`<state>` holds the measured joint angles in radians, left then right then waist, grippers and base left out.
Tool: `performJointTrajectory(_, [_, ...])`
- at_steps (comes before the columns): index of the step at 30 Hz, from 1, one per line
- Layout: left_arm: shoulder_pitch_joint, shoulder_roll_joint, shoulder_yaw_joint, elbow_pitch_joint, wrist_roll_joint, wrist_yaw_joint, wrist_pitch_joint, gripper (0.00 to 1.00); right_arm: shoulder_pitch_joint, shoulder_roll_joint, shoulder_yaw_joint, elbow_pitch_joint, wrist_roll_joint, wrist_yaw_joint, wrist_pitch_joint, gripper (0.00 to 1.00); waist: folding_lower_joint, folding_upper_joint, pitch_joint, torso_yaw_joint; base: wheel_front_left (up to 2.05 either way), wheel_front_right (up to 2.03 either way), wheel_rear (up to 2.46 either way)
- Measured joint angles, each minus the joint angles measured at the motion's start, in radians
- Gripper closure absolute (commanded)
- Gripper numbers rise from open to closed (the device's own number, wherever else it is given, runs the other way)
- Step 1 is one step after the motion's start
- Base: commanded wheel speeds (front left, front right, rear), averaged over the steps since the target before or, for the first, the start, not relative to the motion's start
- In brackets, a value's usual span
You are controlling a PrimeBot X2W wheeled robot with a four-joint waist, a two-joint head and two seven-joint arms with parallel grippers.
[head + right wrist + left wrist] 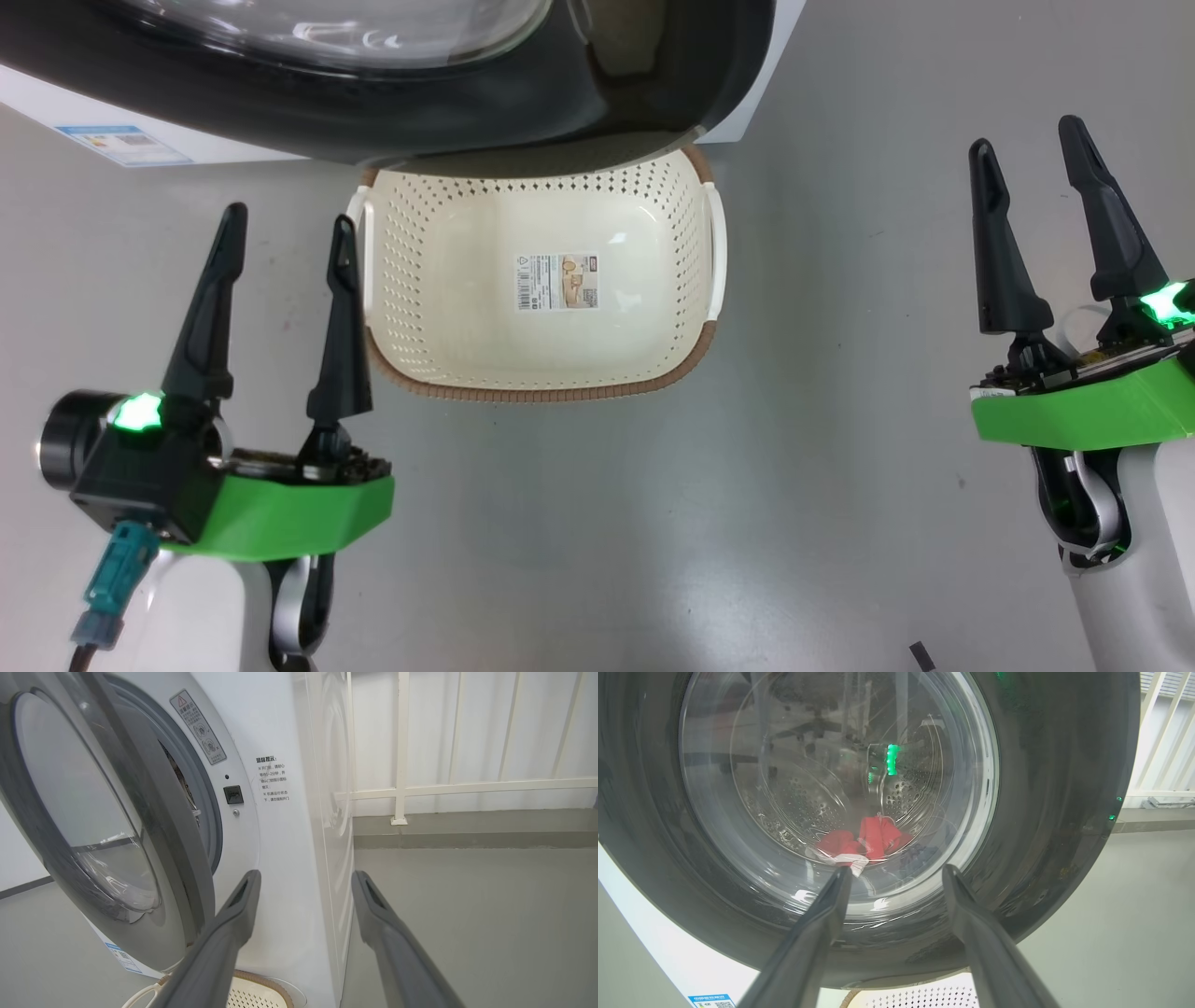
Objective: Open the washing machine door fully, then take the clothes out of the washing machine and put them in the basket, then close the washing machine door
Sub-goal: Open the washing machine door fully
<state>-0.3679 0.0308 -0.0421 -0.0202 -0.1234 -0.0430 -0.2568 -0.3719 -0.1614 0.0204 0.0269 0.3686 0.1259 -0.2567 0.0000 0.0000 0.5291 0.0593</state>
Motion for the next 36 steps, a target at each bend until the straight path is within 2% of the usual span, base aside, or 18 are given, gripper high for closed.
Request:
performJointTrajectory(15, [0.000, 0.000, -0.002, 0.000, 0.000, 0.000, 0.000, 0.00, -0.004, -0.024, 0.004, 0.033, 0.020, 0.000, 0.000, 0.00, 0.0000, 0.0000, -0.006, 0.010, 0.00, 0.00, 0.00])
performJointTrajectory(16, [0.000, 0.000, -0.003, 0.000, 0.000, 0.000, 0.000, 0.00, -0.005, -0.026, 0.004, 0.034, 0.022, 0.000, 0.000, 0.25, 0.0000, 0.0000, -0.005, 0.010, 0.00, 0.00, 0.00])
performJointTrajectory(17, [0.000, 0.000, -0.003, 0.000, 0.000, 0.000, 0.000, 0.00, -0.006, -0.027, 0.004, 0.035, 0.030, 0.000, 0.000, 0.58, 0.0000, 0.0000, -0.005, 0.011, 0.00, 0.00, 0.00])
performJointTrajectory(18, [0.000, 0.000, -0.004, 0.000, 0.000, 0.000, 0.000, 0.00, -0.008, -0.029, 0.004, 0.036, 0.039, 0.000, 0.000, 0.79, 0.0000, 0.0000, -0.004, 0.011, 0.00, 0.00, 0.00])
performJointTrajectory(19, [0.000, 0.000, -0.005, 0.000, 0.000, 0.000, 0.000, 0.00, -0.009, -0.033, 0.008, 0.036, 0.044, 0.000, 0.000, 0.79, 0.0000, 0.0000, -0.004, 0.012, 0.00, 0.00, 0.00])
performJointTrajectory(20, [0.000, 0.000, -0.005, 0.000, 0.000, 0.000, 0.000, 0.00, -0.014, -0.035, 0.012, 0.039, 0.046, 0.000, 0.000, 0.99, 0.0000, 0.0000, -0.003, 0.013, 0.00, 0.00, 0.00])
performJointTrajectory(28, [0.000, 0.000, -0.005, 0.000, 0.000, 0.002, 0.000, 0.00, -0.135, -0.064, 0.080, 0.095, 0.109, 0.000, 0.000, 1.00, 0.0000, 0.0000, 0.001, 0.018, 0.00, 0.00, 0.00])
performJointTrajectory(32, [0.000, 0.000, -0.006, 0.000, 0.000, 0.003, 0.000, 0.00, -0.216, -0.059, 0.157, 0.174, 0.251, 0.000, 0.000, 1.00, 0.0000, 0.0000, 0.001, 0.023, 0.00, 0.00, 0.00])
performJointTrajectory(33, [0.000, 0.000, -0.006, 0.000, 0.000, 0.003, 0.000, 0.00, -0.216, -0.059, 0.157, 0.174, 0.251, 0.000, 0.000, 1.00, 0.0000, 0.0000, 0.001, 0.023, 0.00, 0.00, 0.00])
performJointTrajectory(36, [0.000, 0.000, -0.006, 0.000, 0.000, 0.008, 0.000, 0.00, -0.282, -0.049, 0.220, 0.231, 0.391, 0.000, 0.000, 1.00, 0.0000, 0.0000, -0.001, 0.026, 0.00, 0.00, 0.00])
